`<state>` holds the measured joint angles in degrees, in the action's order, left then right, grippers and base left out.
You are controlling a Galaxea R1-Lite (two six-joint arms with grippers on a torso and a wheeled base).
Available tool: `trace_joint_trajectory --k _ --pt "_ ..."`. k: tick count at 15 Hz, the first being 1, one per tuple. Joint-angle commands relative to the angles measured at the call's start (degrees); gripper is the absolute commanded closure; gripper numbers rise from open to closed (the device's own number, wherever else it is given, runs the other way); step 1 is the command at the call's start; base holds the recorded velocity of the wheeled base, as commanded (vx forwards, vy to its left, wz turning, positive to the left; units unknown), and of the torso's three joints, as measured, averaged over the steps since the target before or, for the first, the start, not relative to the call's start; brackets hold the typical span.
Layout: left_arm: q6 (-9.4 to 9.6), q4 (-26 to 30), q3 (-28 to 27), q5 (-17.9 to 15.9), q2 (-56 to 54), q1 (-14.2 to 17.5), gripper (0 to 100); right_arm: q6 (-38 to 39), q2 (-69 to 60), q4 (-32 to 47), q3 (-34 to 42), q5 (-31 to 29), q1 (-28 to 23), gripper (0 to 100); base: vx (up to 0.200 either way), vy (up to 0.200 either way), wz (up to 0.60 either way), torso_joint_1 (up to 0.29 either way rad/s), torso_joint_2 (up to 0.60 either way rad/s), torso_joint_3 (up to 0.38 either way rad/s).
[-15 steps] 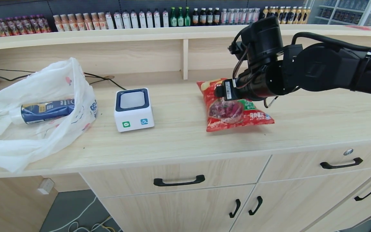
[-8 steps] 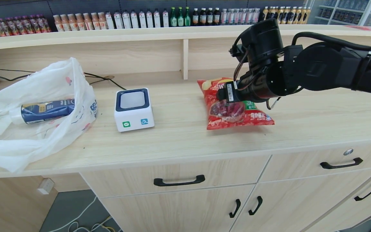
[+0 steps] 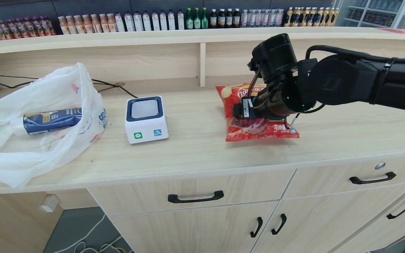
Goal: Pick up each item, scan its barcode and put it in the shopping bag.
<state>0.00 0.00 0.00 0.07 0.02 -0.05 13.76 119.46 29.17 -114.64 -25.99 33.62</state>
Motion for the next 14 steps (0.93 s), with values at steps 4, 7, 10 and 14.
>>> trace_joint_trajectory --k 4,7,10,14 --pt "0.0 0.0 0.0 0.0 0.0 0.0 0 0.0 2.5 0.5 0.0 2.4 0.0 0 0.0 0.0 0.0 0.0 0.0 0.0" --pt "0.0 0.0 0.0 0.0 0.0 0.0 0 0.0 3.9 1.9 0.0 2.5 0.0 0 0.0 0.0 0.0 0.0 0.0 0.0" --pt "0.0 0.0 0.0 0.0 0.0 0.0 0 -0.1 5.0 2.0 0.0 2.4 0.2 0 0.0 0.0 0.0 0.0 0.0 0.0" --pt "0.0 0.0 0.0 0.0 0.0 0.0 0 -0.2 5.2 1.8 0.0 0.2 0.6 0 0.0 0.0 0.0 0.0 0.0 0.0"
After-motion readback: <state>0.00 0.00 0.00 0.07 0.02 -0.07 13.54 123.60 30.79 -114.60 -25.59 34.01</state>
